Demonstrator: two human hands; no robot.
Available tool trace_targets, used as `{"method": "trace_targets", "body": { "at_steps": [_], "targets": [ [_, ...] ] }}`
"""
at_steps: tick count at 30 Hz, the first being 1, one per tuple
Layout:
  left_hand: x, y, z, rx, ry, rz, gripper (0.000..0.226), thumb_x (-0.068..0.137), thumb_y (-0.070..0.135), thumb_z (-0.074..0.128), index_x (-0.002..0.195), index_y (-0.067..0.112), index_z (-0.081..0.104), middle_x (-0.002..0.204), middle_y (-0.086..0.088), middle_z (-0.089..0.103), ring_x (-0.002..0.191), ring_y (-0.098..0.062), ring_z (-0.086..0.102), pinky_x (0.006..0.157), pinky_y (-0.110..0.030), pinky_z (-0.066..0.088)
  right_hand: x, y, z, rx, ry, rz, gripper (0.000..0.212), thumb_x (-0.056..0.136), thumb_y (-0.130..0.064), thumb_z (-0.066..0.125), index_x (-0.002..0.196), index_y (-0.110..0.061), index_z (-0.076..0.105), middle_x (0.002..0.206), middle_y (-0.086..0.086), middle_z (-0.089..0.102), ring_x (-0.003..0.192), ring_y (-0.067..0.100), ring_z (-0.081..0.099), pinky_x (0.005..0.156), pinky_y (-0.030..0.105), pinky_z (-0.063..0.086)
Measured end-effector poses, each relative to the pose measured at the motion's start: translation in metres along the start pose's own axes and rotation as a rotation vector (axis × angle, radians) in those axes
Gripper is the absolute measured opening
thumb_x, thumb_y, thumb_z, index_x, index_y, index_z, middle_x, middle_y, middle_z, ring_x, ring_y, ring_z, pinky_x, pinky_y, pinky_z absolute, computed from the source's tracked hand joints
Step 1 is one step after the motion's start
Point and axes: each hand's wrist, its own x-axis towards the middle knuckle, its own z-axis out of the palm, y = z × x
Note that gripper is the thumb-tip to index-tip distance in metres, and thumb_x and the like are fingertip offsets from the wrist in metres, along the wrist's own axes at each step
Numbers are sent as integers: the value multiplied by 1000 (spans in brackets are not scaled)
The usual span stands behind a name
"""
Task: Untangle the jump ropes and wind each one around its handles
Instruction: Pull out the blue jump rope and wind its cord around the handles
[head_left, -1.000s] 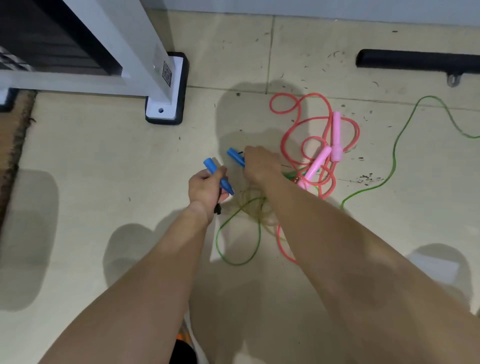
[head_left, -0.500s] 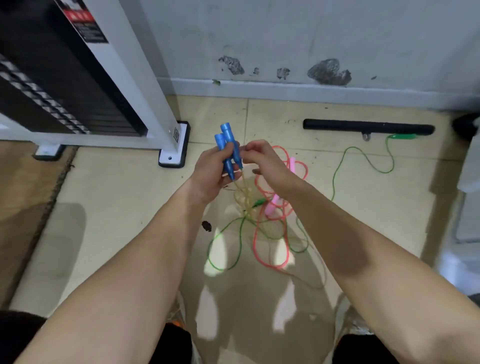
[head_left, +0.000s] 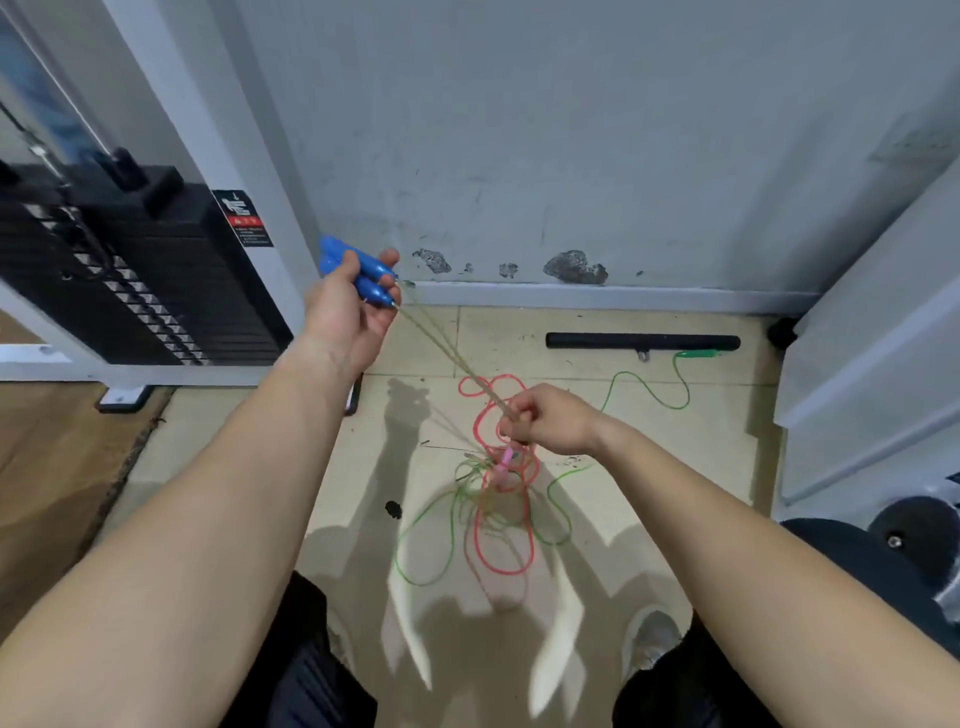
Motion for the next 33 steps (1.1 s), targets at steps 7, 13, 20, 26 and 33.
{"method": "trace_targets", "body": {
  "at_steps": [7, 13, 20, 26, 33],
  "targets": [
    [2, 50, -20, -151, 147, 176, 37, 110, 25, 35, 100, -2, 58, 87, -10, 63, 49, -11, 56, 55, -22, 51, -33, 43, -42, -455, 107, 375, 14, 84, -24, 56, 80, -20, 69, 85, -2, 73, 86, 22, 67, 82, 35, 57],
    [4, 54, -44, -80, 258, 174, 38, 109, 30, 38, 112, 0, 61, 87, -7, 66, 50, -10, 56, 57, -21, 53, -57, 58, -64, -463, 124, 543, 19, 92, -16, 48, 87, -8, 65, 91, 11, 73, 69, 23, 62, 60, 30, 48],
    [-16, -25, -27, 772, 56, 12, 14, 96, 29, 61, 95, 15, 58, 71, 1, 58, 42, -11, 33, 38, -18, 28, -56, 28, -56, 391, 224, 166, 28, 103, -23, 57, 78, -10, 60, 66, 5, 60, 50, 14, 49, 49, 24, 40],
    [-48, -75, -1, 1118, -407, -63, 52, 80, 32, 83, 126, 21, 61, 51, 10, 45, 44, -4, 39, 45, -21, 28, -44, -19, -48, 482, 85, 9, 10, 93, -3, 65, 96, 6, 67, 65, 4, 54, 53, 12, 46, 52, 21, 40],
    [-44, -74, 1, 1293, -413, -42, 21, 83, 27, 79, 88, 10, 68, 49, 4, 44, 44, -11, 35, 46, -26, 26, -41, -37, -47, 362, 137, 10, 8, 86, -7, 76, 81, -10, 72, 67, 9, 58, 63, 16, 49, 58, 23, 42]
  ]
}}
